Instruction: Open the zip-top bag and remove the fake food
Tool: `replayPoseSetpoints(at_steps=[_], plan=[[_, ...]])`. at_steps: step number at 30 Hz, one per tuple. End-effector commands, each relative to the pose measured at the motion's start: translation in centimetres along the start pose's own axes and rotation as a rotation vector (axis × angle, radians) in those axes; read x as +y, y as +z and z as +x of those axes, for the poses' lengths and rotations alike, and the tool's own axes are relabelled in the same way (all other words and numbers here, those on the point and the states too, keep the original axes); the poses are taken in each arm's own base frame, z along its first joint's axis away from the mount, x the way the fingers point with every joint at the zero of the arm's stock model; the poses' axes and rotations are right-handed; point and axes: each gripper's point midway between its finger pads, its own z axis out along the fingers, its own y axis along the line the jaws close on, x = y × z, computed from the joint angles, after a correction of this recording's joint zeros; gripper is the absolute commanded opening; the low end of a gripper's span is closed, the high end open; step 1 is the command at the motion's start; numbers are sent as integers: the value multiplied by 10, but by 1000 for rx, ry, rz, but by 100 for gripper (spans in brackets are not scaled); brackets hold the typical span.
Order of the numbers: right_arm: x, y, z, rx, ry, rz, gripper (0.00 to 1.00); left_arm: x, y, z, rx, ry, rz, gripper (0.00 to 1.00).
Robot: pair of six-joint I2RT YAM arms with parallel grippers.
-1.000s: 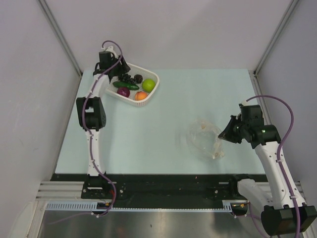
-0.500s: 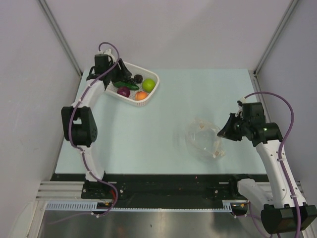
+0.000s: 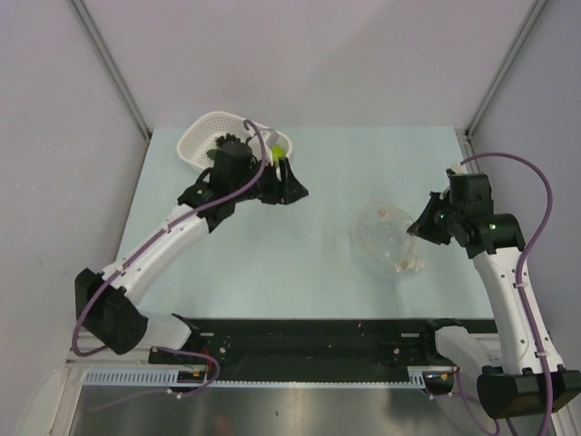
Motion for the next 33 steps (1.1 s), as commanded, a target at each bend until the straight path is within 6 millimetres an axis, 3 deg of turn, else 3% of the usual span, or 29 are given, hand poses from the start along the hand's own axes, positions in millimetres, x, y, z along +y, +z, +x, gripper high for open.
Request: replayPoseSetpoints(at_steps=[1, 3, 4, 6, 7, 8, 11, 13, 15, 18, 19, 20, 21, 22, 23, 26, 27, 28, 30, 31, 33], plan=[[1, -18, -37, -139, -7, 52, 0, -25, -31, 33, 49, -49, -2, 64], [-7, -21, -48, -186, -12, 105, 0, -36, -39, 53, 82, -57, 21, 64], [-13, -19, -55, -212, -11, 143, 0, -51, -52, 57, 74, -59, 59, 63], [-18, -11, -61, -228, -4, 176, 0, -56, -59, 76, 101, -76, 66, 63], [-21, -6, -66, -236, 0, 198, 0, -69, -69, 84, 104, -96, 97, 63], [-25, 2, -66, -235, 18, 214, 0, -65, -70, 99, 121, -112, 82, 63], [-18, 28, -75, -248, 42, 208, 0, -76, -80, 124, 142, -160, 113, 63], [-13, 42, -82, -272, 41, 231, 0, -82, -84, 131, 149, -169, 119, 63], [4, 67, -76, -247, 20, 221, 1, -85, -88, 131, 151, -163, 117, 63], [30, 97, -57, -143, 2, 169, 16, -90, -91, 127, 140, -138, 128, 63], [40, 101, -48, -92, -1, 129, 30, -89, -90, 126, 136, -125, 125, 63], [49, 103, -40, -59, -20, 115, 36, -90, -89, 124, 130, -119, 125, 64], [52, 104, -34, -34, -34, 116, 44, -91, -87, 122, 121, -114, 128, 64], [58, 99, -34, -38, -55, 102, 63, -91, -85, 121, 116, -109, 129, 64], [62, 96, -31, -33, -73, 88, 73, -90, -83, 122, 113, -111, 129, 65], [79, 75, -16, 19, -113, -22, 90, -96, -71, 125, 116, -132, 169, 66], [80, 67, -6, 54, -118, -39, 92, -103, -66, 122, 99, -140, 206, 67], [85, 51, -2, 53, -122, -87, 99, -105, -60, 125, 112, -162, 214, 67], [81, 38, 15, 81, -110, -109, 100, -111, -53, 128, 115, -180, 258, 68], [84, 21, 19, 61, -105, -161, 100, -112, -47, 131, 125, -198, 260, 67], [71, 16, 36, 73, -80, -162, 100, -119, -43, 127, 107, -210, 296, 68]])
